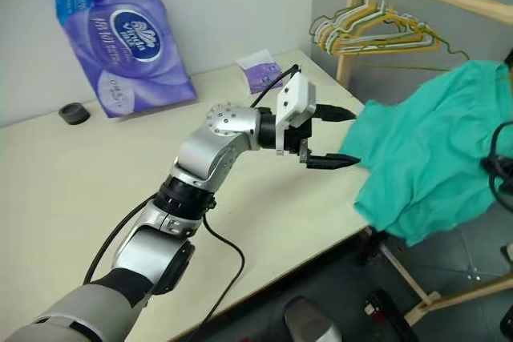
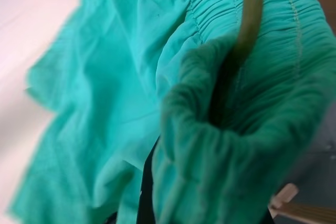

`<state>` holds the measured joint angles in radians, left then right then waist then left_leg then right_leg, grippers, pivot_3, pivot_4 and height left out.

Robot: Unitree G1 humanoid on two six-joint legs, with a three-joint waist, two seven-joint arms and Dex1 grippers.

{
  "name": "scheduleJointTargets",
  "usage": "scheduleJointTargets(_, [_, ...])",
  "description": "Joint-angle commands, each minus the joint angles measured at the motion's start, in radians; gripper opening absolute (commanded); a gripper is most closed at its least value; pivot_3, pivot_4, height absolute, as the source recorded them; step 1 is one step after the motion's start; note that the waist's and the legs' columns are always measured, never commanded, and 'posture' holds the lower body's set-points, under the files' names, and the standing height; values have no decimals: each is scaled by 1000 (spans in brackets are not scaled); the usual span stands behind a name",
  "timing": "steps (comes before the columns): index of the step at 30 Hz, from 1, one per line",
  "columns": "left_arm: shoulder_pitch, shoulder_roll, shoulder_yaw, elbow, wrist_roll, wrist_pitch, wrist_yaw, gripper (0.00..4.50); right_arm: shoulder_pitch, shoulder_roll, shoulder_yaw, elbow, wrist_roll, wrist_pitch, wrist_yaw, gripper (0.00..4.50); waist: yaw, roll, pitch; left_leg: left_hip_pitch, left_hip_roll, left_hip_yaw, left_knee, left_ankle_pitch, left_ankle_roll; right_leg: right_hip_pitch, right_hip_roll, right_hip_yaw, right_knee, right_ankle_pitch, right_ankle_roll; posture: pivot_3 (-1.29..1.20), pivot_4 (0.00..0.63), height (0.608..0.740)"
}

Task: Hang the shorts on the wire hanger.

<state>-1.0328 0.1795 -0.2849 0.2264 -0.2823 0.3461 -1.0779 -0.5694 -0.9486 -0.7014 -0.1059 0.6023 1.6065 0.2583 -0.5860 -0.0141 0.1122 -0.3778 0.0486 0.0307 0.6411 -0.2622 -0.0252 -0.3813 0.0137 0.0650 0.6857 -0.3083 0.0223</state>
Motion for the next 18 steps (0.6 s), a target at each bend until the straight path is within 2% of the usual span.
scheduleJointTargets(1, [-29, -4, 18, -2, 14, -17, 17, 4469, -131, -36, 63, 76, -49, 2, -36, 0, -12, 0, 2, 0, -1, 0, 0, 0, 0, 0, 0, 1, 0, 0, 0, -579, 126, 740])
scheduleJointTargets(6, [-18, -1, 12, -32, 22, -20, 16, 4469, -295, -74, 224, 291, -135, -107, -23, 0, -19, 1, 17, 4, -2, 3, -1, 0, 0, 3, -2, 5, -2, 0, 3, -552, 141, 740])
scheduleJointTargets(13, [-1, -9, 11, -77, 28, -10, 42, 4469, -571, -108, 459, 823, -312, -394, 48, 0, -7, 6, 44, 5, -5, 7, -2, 0, 0, 4, -7, 8, -4, 1, 8, -511, 155, 740])
scheduleJointTargets(18, [-2, -13, 18, -95, 5, 18, 43, 4469, -684, -98, 529, 1021, -380, -473, 104, 0, 7, 5, 50, 13, -5, 11, -4, 0, -1, 10, -11, 11, -4, 0, 11, -493, 148, 740])
